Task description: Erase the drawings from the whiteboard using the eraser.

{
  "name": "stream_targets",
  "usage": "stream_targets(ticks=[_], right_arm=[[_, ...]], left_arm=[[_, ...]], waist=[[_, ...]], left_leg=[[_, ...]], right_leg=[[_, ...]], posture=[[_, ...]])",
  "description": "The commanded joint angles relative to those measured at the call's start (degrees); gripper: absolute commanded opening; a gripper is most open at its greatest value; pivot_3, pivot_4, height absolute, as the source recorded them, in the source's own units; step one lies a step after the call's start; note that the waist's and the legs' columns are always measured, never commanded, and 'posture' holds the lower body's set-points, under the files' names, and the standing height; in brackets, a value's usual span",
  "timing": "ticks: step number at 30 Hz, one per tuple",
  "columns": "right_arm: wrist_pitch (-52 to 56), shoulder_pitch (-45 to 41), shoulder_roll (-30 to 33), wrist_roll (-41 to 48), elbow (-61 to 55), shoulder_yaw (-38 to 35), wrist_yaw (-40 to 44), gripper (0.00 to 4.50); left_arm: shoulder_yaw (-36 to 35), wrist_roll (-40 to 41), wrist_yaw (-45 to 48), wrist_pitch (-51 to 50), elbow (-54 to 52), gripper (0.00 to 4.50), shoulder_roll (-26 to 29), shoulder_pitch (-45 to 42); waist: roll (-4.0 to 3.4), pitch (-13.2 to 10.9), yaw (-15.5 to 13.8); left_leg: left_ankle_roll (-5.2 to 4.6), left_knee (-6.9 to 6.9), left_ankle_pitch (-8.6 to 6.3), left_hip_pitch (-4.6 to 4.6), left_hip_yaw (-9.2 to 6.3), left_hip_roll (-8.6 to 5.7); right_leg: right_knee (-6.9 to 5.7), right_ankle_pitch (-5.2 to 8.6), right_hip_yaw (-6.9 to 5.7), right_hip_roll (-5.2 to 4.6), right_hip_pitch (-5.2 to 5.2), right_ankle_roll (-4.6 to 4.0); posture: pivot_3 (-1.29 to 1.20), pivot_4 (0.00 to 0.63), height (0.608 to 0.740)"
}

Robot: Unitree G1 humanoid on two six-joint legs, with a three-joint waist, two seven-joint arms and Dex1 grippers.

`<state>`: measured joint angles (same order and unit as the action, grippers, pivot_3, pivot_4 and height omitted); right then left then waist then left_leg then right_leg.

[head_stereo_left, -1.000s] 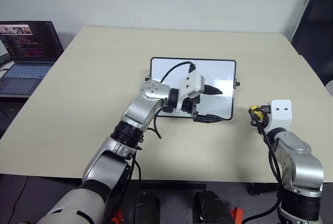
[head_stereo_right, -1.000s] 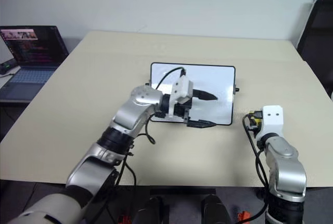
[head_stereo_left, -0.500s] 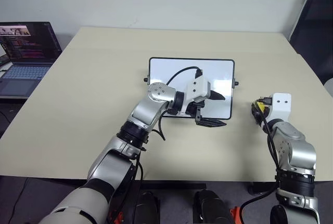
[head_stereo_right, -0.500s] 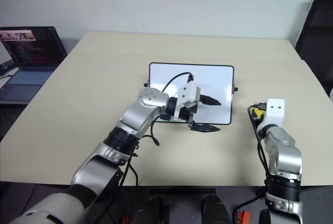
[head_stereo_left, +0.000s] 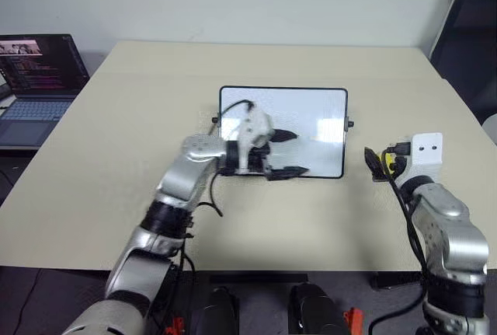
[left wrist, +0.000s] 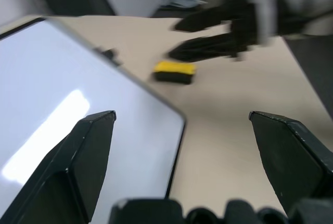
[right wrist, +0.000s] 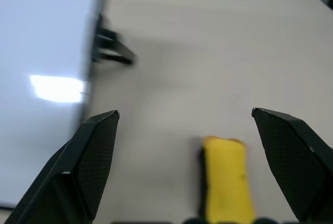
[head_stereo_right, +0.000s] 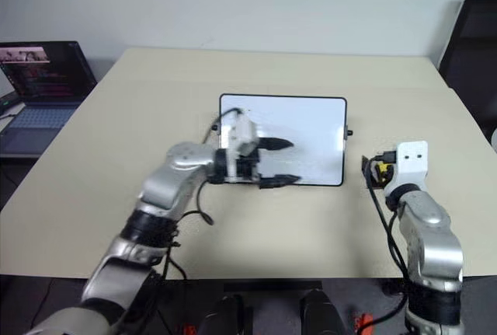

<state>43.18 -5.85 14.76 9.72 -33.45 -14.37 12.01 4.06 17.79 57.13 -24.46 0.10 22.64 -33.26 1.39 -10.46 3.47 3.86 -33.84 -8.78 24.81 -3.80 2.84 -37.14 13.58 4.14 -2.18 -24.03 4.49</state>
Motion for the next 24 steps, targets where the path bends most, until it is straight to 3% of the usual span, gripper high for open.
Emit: stream_targets(ticks=[1, 7, 12, 24], right_arm=[[-5.83, 9.0, -3.9, -0.63, -9.42, 2.34, -2.55, 4.48], [-24.03, 18.23, -9.5, -4.38, -6.12, 5.47, -5.76, 4.48], [-32.88, 20.25, -10.8, -3.94, -0.55, 3.49, -5.18, 4.48], [-27.95, 20.22, -6.96, -1.2, -2.61, 2.85, -3.63, 4.48]], left_arm=[[-10.62, 2.57, -8.84, -4.04, -9.99, 4.5, 2.61, 10.26], [-18.95, 0.94, -25.02, -2.26, -18.24, 4.5, -2.68, 22.27], [-18.7, -3.62, -34.61, 1.46, -21.82, 4.5, -6.27, 25.77], [-12.56, -8.03, -38.69, 7.24, -20.61, 4.5, -7.11, 28.34]], waist=[[-0.02, 0.02, -0.08], [0.1, 0.01, -1.07], [0.17, 0.06, -1.19], [0.19, 0.08, -1.33]], left_leg=[[0.0, 0.01, -0.01, -0.03, -0.01, 0.02], [0.06, -0.28, -0.02, -0.03, 0.04, -0.03], [0.44, -0.26, -0.26, -0.17, 0.1, -0.03], [0.43, -0.23, -0.25, -0.08, 0.86, -0.12]], right_leg=[[-0.02, 0.07, -0.02, 0.0, 0.05, -0.01], [0.2, 0.17, -0.01, -0.12, 0.24, -0.36], [0.84, 0.15, -0.04, -0.25, 0.29, -0.4], [1.2, 0.12, -0.1, -0.89, 0.25, -0.42]], posture=[[0.0, 0.15, 0.74], [0.0, 0.15, 0.74], [0.0, 0.15, 0.74], [0.0, 0.15, 0.74]])
